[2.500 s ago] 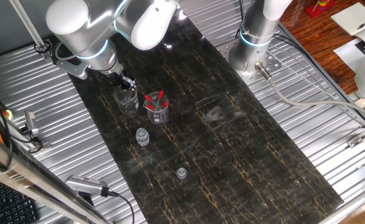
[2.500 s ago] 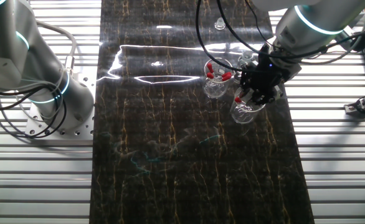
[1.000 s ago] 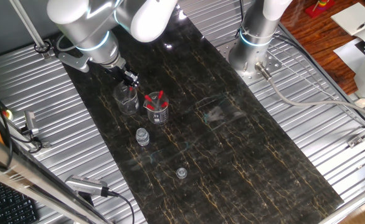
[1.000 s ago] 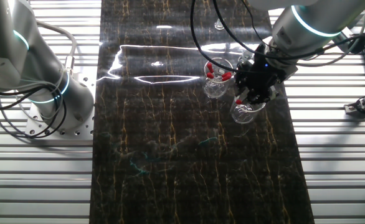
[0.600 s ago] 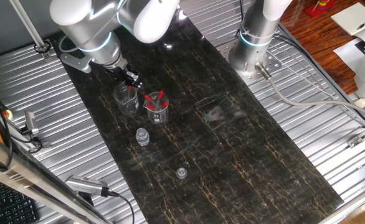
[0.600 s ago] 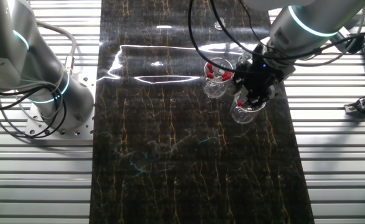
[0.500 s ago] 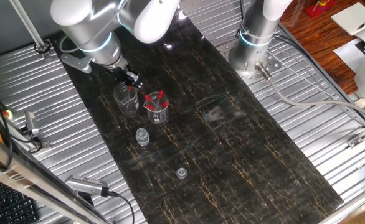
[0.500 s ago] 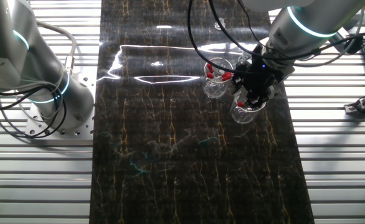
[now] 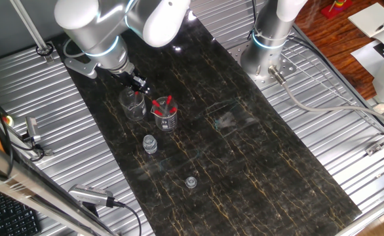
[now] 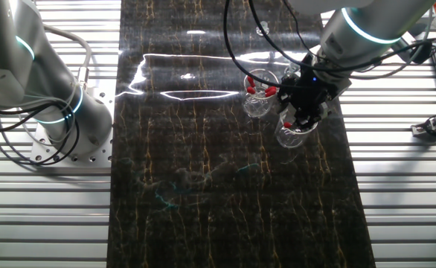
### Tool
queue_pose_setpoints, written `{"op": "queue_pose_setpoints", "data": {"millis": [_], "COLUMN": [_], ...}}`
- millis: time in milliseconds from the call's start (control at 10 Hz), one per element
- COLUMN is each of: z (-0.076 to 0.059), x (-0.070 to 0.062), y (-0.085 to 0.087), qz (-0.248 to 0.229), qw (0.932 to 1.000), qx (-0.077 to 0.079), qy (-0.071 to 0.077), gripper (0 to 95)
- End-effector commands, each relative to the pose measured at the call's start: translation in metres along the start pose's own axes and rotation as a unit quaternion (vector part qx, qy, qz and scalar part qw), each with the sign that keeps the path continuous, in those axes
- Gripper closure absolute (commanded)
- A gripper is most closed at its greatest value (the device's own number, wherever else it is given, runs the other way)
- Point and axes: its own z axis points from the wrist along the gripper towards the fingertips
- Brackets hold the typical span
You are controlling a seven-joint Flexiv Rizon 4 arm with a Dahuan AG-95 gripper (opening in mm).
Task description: Transfer liquid using a dropper
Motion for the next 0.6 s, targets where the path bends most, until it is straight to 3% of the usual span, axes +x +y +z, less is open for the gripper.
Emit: {"op": "queue_pose_setpoints", "data": {"millis": [100,600], "z": [-0.0015,-0.0006], "x": [0.0019,0.006], "y": [-0.0015,-0.0044], "qz": [-0.002,-0.008], "qw": [1.0,1.0], "qx": [0.001,0.003], "qy": [0.0,0.002], "gripper": [76.0,76.0]}}
